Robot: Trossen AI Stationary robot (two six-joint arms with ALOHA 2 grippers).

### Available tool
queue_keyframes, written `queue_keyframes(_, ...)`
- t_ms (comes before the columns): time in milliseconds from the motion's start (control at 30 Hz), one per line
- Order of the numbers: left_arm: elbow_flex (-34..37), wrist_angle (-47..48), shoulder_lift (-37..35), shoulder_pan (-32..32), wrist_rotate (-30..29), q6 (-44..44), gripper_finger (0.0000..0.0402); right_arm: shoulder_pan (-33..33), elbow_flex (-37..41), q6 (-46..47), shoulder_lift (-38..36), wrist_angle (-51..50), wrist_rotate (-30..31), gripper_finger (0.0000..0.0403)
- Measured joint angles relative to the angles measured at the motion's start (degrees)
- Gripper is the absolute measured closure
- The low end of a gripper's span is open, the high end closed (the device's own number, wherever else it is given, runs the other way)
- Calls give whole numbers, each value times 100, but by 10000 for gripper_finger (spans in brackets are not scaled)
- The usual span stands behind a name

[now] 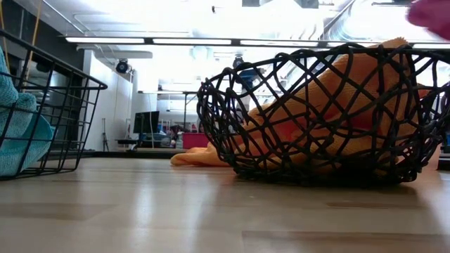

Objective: Sort microfiber towel by color & place in baskets
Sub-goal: Put the pink microfiber towel into the orange bin

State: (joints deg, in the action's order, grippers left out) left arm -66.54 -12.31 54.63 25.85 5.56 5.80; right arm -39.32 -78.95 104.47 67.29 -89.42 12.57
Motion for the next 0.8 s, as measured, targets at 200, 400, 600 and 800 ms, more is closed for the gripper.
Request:
queue_keyframes(200,0,73,7,125,0,-7,183,1427,897,-780,-435,-22,1022,402)
queue_keyframes(400,0,61,7,250,-20,-4,183,3035,2054,-1571,-446,-28,1722,402)
queue_keyframes(600,0,45,7,350,-69,-4,183,4265,2169,-2426,-474,477,3097,403)
queue_keyframes(800,0,45,7,349,-81,-4,183,5210,1837,-4197,-476,1431,4073,403)
